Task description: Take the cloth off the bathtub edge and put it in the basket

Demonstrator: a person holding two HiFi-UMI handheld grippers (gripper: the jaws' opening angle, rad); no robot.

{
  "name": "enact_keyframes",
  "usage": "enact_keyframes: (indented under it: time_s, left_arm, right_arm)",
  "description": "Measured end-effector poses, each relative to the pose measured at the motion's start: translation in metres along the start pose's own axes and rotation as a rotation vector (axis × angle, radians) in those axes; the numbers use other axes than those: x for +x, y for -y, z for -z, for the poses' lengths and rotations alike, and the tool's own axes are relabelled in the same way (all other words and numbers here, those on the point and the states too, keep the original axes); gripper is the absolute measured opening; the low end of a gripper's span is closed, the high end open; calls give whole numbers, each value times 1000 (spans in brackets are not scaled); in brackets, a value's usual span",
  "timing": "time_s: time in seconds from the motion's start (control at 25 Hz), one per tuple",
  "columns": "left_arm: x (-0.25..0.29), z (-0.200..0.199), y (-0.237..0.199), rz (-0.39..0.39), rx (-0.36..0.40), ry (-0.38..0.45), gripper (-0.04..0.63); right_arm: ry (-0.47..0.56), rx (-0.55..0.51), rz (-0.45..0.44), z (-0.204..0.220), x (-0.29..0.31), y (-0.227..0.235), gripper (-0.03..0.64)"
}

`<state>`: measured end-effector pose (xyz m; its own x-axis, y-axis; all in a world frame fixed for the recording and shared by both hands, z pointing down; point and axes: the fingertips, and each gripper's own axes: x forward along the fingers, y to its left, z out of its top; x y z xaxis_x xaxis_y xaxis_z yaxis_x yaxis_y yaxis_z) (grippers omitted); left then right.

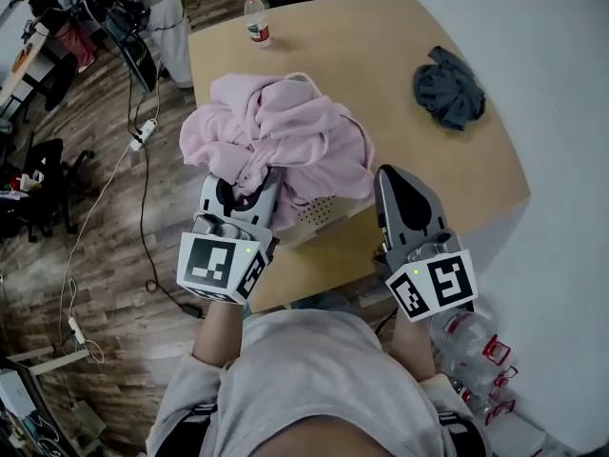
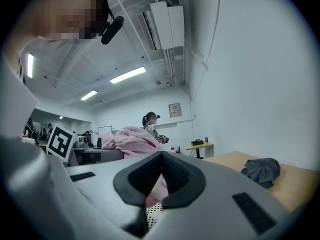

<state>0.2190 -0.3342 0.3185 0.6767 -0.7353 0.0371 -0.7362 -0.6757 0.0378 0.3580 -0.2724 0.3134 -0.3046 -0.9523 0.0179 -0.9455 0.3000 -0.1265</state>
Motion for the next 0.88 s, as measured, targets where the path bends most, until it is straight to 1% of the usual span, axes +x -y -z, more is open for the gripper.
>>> enact_keyframes:
  time_s: [0.44, 0.68, 0.88]
  left_arm:
    - [26, 45, -7, -130, -23, -118, 132]
    - [33, 67, -16, -162, -40, -181, 132]
    - [44, 87, -20, -178, -78, -235, 132]
  right_arm:
    - [-34, 21, -70, 12, 13, 23, 8]
    - [-48, 20, -83, 14, 17, 23, 8]
    - [-59, 19, -83, 17, 19, 28, 8]
